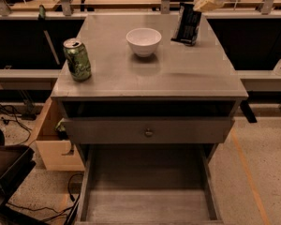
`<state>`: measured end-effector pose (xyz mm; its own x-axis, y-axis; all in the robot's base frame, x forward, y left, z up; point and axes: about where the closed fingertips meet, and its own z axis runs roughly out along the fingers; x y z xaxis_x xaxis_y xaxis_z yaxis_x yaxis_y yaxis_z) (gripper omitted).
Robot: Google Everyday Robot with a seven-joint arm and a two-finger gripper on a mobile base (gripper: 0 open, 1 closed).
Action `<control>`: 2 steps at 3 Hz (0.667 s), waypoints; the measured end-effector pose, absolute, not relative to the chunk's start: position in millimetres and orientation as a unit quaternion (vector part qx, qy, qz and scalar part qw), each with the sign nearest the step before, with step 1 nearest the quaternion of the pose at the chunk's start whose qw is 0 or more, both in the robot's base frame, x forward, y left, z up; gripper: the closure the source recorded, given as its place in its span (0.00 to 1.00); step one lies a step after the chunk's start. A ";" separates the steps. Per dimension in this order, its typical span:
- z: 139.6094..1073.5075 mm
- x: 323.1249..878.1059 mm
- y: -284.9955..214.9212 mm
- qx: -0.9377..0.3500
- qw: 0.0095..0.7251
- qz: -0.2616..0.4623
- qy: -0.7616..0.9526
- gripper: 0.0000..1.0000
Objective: Pick rxbar blueberry from white bowl and place on counter
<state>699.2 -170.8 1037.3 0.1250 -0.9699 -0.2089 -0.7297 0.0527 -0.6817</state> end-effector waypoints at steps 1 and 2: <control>1012.5 692.2 -164.8 -0.667 0.363 -0.152 0.633 1.00; 981.0 694.1 -151.5 -0.671 0.385 -0.131 0.619 1.00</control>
Offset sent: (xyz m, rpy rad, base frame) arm -0.0021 0.0334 -0.0887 0.1588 -0.0362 0.1270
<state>694.1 -151.5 981.0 0.1980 -0.9328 -0.3011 -0.7303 0.0646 -0.6801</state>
